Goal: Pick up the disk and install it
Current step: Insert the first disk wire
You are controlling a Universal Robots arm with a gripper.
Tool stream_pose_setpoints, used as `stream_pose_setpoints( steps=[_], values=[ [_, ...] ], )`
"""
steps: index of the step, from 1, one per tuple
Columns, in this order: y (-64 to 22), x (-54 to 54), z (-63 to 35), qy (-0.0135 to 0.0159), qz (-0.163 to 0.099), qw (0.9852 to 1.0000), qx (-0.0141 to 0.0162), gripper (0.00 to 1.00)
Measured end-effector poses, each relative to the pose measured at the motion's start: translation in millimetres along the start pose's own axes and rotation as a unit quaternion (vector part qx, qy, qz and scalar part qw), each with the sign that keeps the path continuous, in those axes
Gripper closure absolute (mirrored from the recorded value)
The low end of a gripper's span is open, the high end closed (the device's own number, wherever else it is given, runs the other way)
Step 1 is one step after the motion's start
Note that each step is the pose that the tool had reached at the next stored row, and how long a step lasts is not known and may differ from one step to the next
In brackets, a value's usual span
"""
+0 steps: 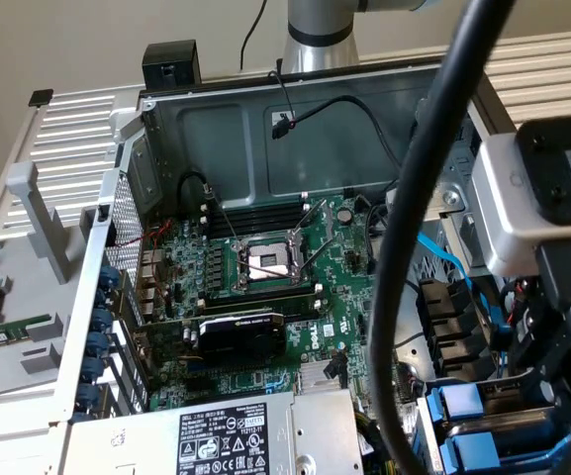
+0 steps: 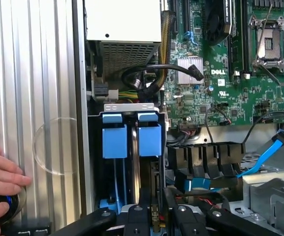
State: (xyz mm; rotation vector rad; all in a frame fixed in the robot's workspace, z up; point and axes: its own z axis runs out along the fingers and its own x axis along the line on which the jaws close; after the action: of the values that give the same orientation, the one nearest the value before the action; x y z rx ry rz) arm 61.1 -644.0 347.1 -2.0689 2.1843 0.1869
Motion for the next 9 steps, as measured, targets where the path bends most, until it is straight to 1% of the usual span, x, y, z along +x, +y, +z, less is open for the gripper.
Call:
stream_pose_setpoints(
  steps=[2,3,4,5,9],
  values=[
    [-0.1,1.1,0.5,-0.0038,0.0,1.0,-0.0002,0.75],
    [-0.1,1.5,0.7,-0.0049,0.0,1.0,-0.0002,0.73],
    [-0.1,1.9,0.9,-0.0057,0.0,1.0,-0.0003,0.73],
    [-0.1,2.3,1.2,-0.0065,0.0,1.0,-0.0004,0.67],
    [-0.2,3.8,3.9,-0.0097,0.0,1.0,-0.0005,0.67]
  ],
)
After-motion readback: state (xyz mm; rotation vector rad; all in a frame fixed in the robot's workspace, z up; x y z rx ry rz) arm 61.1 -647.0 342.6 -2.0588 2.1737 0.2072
